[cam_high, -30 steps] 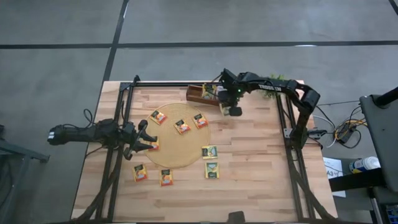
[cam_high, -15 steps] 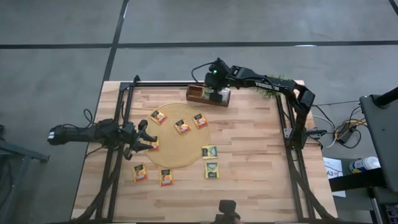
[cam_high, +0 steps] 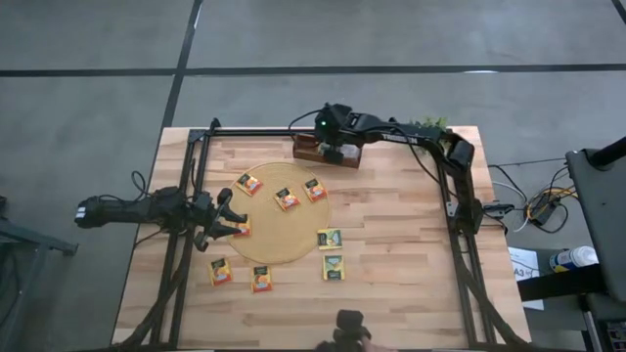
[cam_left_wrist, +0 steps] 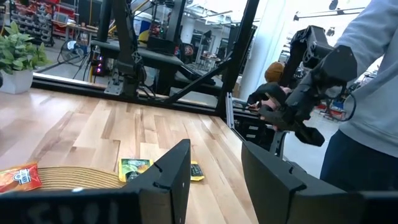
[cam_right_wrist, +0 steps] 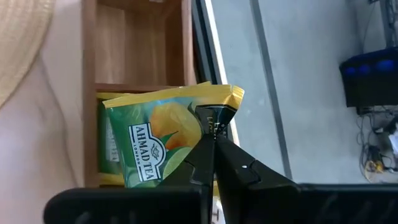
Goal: Pick & Place Tea
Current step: Put the top yellow tea bag into the middle section of the wooden organizer
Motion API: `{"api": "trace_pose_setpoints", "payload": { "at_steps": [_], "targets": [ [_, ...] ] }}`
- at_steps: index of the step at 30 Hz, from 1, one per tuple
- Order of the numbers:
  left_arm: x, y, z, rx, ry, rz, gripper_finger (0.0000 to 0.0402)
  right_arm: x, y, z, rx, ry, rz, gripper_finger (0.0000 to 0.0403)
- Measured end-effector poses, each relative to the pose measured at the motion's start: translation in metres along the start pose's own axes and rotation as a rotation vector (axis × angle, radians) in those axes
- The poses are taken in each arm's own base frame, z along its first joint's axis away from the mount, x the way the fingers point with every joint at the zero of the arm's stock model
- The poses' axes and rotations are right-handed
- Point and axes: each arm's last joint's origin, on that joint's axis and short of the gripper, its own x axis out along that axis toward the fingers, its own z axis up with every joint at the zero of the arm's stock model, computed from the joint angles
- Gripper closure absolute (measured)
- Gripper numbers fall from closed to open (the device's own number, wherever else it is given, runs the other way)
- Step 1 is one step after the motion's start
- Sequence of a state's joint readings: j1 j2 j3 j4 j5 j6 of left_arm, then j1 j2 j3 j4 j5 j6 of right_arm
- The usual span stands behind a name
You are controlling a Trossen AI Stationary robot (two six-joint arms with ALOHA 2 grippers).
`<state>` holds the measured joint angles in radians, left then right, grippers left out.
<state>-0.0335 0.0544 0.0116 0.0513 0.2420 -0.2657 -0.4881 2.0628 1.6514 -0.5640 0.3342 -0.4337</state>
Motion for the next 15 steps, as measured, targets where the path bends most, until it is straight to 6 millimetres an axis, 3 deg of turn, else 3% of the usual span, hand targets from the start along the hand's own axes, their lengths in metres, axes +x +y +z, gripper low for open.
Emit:
{"api": "trace_pose_setpoints", "payload": {
  "at_steps": [15],
  "targets": [
    [0.0,0.0,0.0,0.0,0.0,0.0,0.0264,0.028,0.013,0.009,-0.052,0.095,-0.076,0.0395]
  ]
}}
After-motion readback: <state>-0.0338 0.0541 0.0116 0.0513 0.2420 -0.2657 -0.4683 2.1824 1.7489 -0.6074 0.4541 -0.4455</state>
